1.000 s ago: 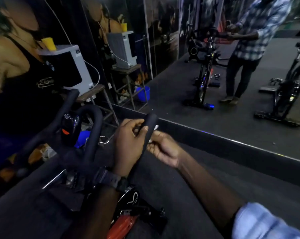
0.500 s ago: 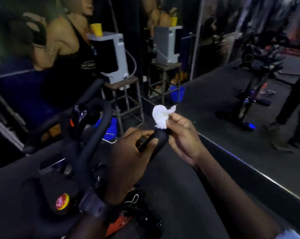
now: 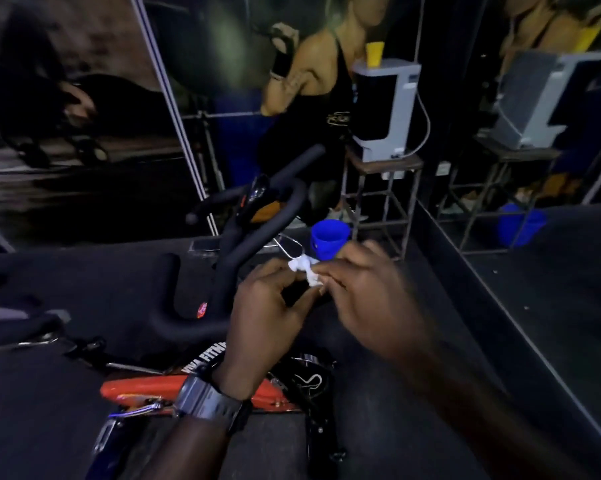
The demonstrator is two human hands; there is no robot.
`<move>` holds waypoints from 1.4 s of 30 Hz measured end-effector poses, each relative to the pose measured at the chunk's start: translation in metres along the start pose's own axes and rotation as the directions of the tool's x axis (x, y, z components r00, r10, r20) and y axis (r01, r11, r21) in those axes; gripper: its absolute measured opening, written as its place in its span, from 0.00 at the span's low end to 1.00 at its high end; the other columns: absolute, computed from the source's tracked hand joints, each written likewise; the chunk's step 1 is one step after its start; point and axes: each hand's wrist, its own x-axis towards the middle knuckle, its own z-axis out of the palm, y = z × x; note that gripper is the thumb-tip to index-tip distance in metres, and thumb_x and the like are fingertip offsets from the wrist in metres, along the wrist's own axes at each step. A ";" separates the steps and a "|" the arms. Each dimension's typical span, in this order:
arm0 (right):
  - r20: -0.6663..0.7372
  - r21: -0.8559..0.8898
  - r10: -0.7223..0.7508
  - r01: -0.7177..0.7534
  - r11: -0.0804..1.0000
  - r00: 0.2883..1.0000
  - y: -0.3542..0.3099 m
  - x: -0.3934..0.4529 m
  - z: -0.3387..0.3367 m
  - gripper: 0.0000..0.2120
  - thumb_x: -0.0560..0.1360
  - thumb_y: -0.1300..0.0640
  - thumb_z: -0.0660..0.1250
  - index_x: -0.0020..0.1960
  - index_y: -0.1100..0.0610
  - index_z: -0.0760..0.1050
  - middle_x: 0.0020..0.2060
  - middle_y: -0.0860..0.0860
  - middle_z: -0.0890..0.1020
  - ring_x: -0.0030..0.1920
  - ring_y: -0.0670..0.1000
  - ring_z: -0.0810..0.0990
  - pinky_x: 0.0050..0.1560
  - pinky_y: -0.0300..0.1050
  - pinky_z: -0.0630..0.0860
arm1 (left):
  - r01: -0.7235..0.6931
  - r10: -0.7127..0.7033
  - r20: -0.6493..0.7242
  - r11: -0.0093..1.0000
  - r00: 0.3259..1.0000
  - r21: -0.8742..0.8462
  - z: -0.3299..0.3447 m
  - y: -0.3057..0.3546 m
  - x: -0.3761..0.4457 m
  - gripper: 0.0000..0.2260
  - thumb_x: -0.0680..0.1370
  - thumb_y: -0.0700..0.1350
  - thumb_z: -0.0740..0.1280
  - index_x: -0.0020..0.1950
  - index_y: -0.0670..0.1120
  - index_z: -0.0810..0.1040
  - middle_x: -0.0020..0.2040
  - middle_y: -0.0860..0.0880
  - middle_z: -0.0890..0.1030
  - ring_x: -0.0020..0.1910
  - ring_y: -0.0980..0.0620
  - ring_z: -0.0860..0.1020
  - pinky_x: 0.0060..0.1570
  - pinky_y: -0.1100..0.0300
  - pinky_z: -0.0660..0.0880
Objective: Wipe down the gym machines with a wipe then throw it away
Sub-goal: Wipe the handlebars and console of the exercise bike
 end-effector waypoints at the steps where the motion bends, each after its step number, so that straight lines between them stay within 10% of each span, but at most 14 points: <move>1: 0.038 0.001 -0.003 0.003 1.000 0.999 0.001 0.001 -0.008 0.09 0.74 0.59 0.65 0.49 0.53 0.83 0.40 0.52 0.80 0.41 0.55 0.75 0.43 0.48 0.72 | 0.014 -0.014 -0.014 0.999 1.000 0.037 -0.003 -0.002 -0.004 0.08 0.71 0.48 0.76 0.49 0.49 0.85 0.44 0.54 0.81 0.46 0.55 0.80 0.48 0.57 0.77; 9: 0.577 -0.311 0.125 0.075 0.948 0.807 -0.048 0.073 0.012 0.16 0.79 0.54 0.63 0.65 0.57 0.72 0.63 0.58 0.76 0.63 0.60 0.75 0.55 0.51 0.73 | 0.138 -0.127 -0.089 0.980 0.988 0.141 -0.012 -0.009 -0.029 0.11 0.70 0.49 0.78 0.48 0.47 0.82 0.44 0.52 0.81 0.46 0.53 0.80 0.46 0.55 0.76; 15: 0.739 -0.276 0.187 0.038 0.960 0.648 0.020 0.094 -0.024 0.10 0.79 0.60 0.58 0.52 0.59 0.77 0.49 0.60 0.80 0.47 0.54 0.76 0.44 0.42 0.69 | 0.164 -0.141 -0.121 0.965 0.983 0.207 -0.016 -0.012 -0.032 0.12 0.68 0.48 0.80 0.47 0.47 0.84 0.44 0.52 0.82 0.45 0.53 0.81 0.46 0.58 0.75; 19: 0.754 -0.272 0.126 0.132 0.953 0.644 -0.001 0.096 -0.001 0.12 0.76 0.62 0.60 0.33 0.56 0.67 0.34 0.54 0.75 0.35 0.53 0.71 0.31 0.42 0.66 | 0.164 -0.137 -0.122 0.955 0.983 0.249 -0.011 -0.016 -0.033 0.11 0.69 0.49 0.79 0.47 0.48 0.84 0.43 0.52 0.81 0.44 0.51 0.81 0.44 0.55 0.75; 26: 0.766 -0.261 0.093 0.175 0.949 0.636 0.004 0.098 -0.019 0.06 0.78 0.61 0.59 0.48 0.55 0.74 0.42 0.55 0.72 0.42 0.52 0.70 0.40 0.41 0.63 | 0.152 -0.138 -0.085 0.971 0.987 0.185 -0.019 -0.024 -0.031 0.11 0.68 0.48 0.79 0.48 0.49 0.85 0.44 0.55 0.82 0.44 0.57 0.81 0.45 0.58 0.77; 31: 0.782 -0.349 0.186 0.170 0.922 0.595 -0.006 0.106 0.004 0.07 0.76 0.61 0.62 0.39 0.58 0.70 0.37 0.54 0.77 0.40 0.55 0.74 0.36 0.41 0.68 | 0.162 -0.158 -0.034 0.969 0.987 0.185 -0.027 -0.035 -0.033 0.12 0.68 0.49 0.79 0.49 0.49 0.85 0.44 0.56 0.82 0.44 0.58 0.80 0.44 0.71 0.70; 34: 0.796 -0.208 0.087 0.136 0.969 0.599 -0.042 0.098 0.059 0.04 0.77 0.59 0.63 0.49 0.57 0.77 0.51 0.56 0.81 0.44 0.54 0.74 0.43 0.43 0.68 | 0.149 -0.153 0.004 0.967 0.988 0.207 -0.038 -0.045 -0.037 0.13 0.69 0.51 0.79 0.50 0.49 0.85 0.45 0.53 0.83 0.46 0.55 0.81 0.46 0.61 0.75; 39: 0.823 -0.219 0.106 0.140 0.966 0.559 -0.031 0.107 0.046 0.10 0.77 0.57 0.64 0.36 0.51 0.74 0.31 0.49 0.74 0.41 0.52 0.75 0.40 0.46 0.69 | 0.099 -0.128 0.084 0.953 0.988 0.285 -0.062 -0.076 -0.040 0.10 0.70 0.51 0.77 0.48 0.48 0.85 0.46 0.51 0.83 0.49 0.48 0.79 0.48 0.58 0.72; 42: 0.832 -0.279 0.152 0.166 0.946 0.533 -0.039 0.111 0.047 0.08 0.75 0.55 0.65 0.40 0.53 0.81 0.37 0.48 0.81 0.43 0.52 0.79 0.45 0.46 0.75 | 0.026 -0.076 0.160 0.956 0.984 0.293 -0.079 -0.099 -0.040 0.10 0.71 0.50 0.75 0.50 0.49 0.85 0.47 0.51 0.82 0.50 0.48 0.78 0.50 0.57 0.72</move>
